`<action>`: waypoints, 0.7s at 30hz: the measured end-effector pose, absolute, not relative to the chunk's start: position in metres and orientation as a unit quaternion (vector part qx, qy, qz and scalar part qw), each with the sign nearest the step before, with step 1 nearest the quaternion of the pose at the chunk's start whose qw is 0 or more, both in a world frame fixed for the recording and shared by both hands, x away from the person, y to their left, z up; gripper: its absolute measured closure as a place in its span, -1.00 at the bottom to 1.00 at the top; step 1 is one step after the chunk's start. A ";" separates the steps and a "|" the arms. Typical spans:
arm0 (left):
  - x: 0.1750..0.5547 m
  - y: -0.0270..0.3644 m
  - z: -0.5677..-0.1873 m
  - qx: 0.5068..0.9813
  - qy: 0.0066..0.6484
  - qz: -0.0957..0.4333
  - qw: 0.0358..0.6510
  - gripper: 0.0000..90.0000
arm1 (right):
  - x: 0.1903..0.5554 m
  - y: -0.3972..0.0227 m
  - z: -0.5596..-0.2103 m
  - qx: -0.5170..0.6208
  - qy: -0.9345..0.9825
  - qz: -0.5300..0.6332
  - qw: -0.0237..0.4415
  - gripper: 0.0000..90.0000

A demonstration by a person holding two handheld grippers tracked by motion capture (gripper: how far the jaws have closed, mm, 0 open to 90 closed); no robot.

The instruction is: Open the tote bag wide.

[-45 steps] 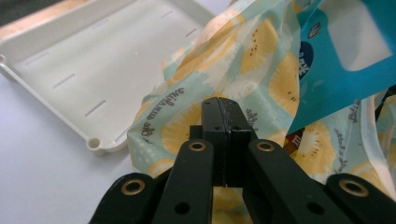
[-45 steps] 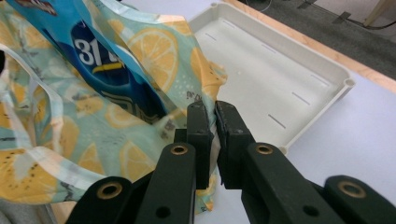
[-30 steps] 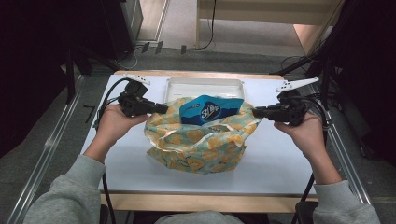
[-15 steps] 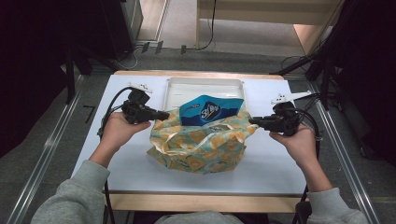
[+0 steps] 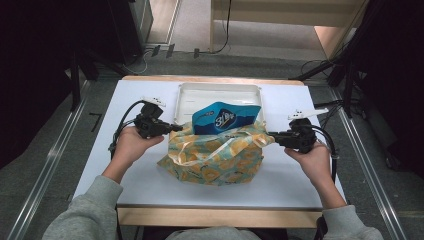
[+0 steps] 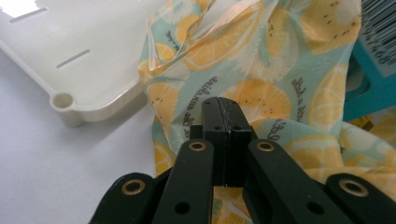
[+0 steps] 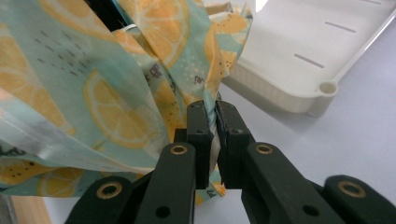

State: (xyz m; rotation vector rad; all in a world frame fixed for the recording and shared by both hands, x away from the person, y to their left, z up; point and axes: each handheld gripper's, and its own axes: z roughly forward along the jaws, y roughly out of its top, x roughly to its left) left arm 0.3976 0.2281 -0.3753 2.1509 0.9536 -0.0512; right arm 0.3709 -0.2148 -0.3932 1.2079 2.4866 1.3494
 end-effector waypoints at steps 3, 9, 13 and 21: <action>0.398 0.229 -0.382 0.843 0.377 -0.023 0.383 1.00 | 0.371 -0.214 -0.397 0.392 0.810 0.434 0.033 0.92; 0.397 0.232 -0.394 0.843 0.386 -0.030 0.372 1.00 | 0.371 -0.216 -0.403 0.393 0.816 0.423 0.029 0.88; 0.394 0.233 -0.392 0.846 0.379 -0.033 0.374 1.00 | 0.368 -0.218 -0.399 0.386 0.817 0.427 0.033 0.74; 0.384 0.242 -0.364 0.841 0.362 -0.015 0.402 0.74 | 0.360 -0.228 -0.376 0.372 0.809 0.452 0.054 0.26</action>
